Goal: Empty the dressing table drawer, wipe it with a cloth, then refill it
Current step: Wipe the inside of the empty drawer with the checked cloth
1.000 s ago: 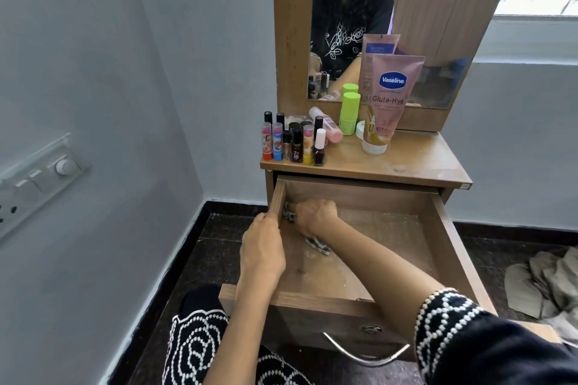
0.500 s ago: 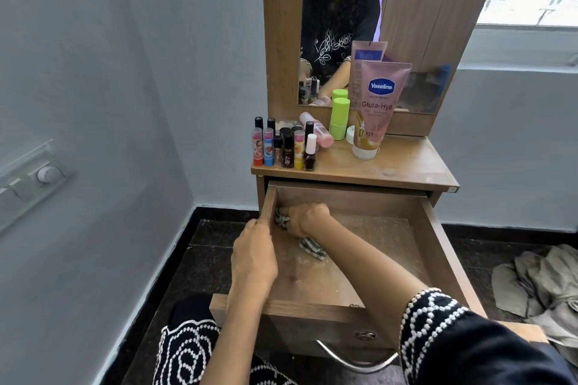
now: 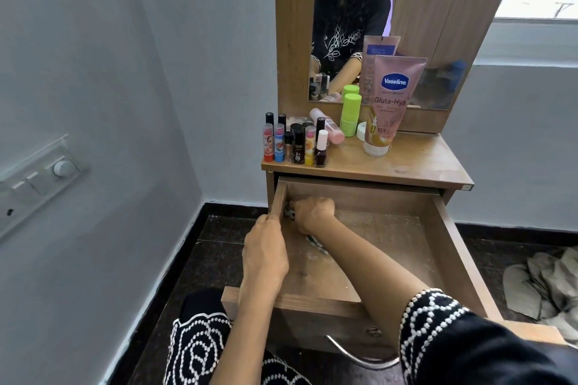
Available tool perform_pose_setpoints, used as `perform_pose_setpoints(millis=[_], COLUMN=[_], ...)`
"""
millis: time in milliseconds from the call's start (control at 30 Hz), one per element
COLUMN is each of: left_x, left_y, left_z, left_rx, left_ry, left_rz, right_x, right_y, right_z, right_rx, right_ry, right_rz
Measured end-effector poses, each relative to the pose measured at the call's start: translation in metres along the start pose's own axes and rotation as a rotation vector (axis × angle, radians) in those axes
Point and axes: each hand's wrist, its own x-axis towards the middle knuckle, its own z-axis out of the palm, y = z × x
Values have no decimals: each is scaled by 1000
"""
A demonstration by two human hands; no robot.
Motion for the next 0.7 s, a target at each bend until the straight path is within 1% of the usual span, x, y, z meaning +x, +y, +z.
perform_pose_setpoints(millis=[100,267,333,467,600,700], left_x=[-2,0,0,1,0,1], left_y=[1,0,-2,-1,-2,-1], left_z=[-1,1,3,2,0,0], left_rx=[0,-4,-5,-20,-10,-8], left_ry=[-5,-11,-13,-10,-17,-17], left_rz=[-11,-10,-10,-14,0,-1], right_x=[-6,-24,-28,-17,5,9], right_y=[-2,6,10,10,4,6], right_z=[1,18,26,19,9,7], right_rx=[-79,-226,-231,-132,29,107], right_ry=[28,107,114,118,56,39], right_rz=[-33,-219,-250,-175,-52,-52])
